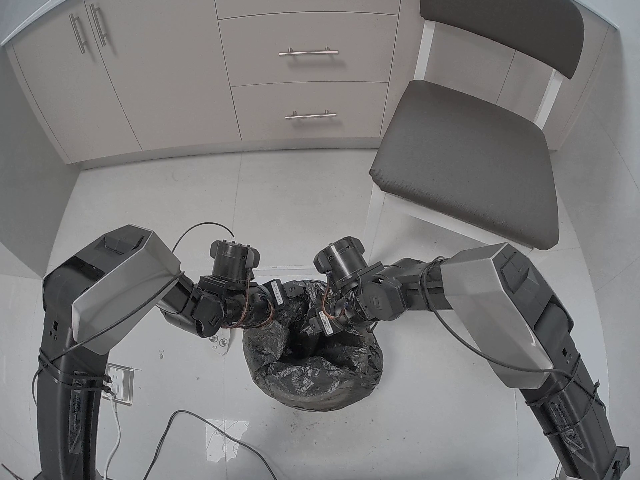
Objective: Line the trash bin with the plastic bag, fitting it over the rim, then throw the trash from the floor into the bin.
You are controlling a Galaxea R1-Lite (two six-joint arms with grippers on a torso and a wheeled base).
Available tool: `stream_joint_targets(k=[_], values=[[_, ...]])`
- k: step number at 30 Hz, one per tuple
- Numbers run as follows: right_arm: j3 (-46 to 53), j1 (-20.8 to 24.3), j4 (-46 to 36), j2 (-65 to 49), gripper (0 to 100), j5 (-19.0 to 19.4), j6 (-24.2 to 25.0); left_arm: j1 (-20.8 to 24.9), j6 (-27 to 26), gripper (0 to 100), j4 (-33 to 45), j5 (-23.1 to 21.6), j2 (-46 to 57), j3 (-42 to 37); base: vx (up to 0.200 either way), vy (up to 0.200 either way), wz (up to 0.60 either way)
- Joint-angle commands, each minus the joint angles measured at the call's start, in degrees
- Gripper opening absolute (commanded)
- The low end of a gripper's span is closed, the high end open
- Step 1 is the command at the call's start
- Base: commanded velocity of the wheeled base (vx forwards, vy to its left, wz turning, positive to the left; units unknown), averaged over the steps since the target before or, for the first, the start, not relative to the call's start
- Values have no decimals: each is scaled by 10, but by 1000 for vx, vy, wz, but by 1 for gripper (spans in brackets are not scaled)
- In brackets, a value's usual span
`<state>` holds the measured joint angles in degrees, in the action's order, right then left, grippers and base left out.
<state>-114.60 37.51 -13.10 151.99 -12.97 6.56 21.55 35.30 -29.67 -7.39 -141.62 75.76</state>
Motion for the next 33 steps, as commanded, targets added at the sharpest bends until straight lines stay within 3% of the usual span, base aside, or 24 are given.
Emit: stream_joint_targets(k=[1,15,21,33], values=[[0,-7,1,14,100,0,-1,0,0,100,0,0,0,1,0,0,0],[0,-59,3,19,100,-8,-1,-3,-11,100,1,0,-9,3,0,0,0],[0,-53,4,11,100,-17,-1,-14,-101,100,0,2,-20,-12,0,0,0],[0,-56,5,6,100,-29,-1,-30,-163,100,-36,0,2,-70,0,0,0]])
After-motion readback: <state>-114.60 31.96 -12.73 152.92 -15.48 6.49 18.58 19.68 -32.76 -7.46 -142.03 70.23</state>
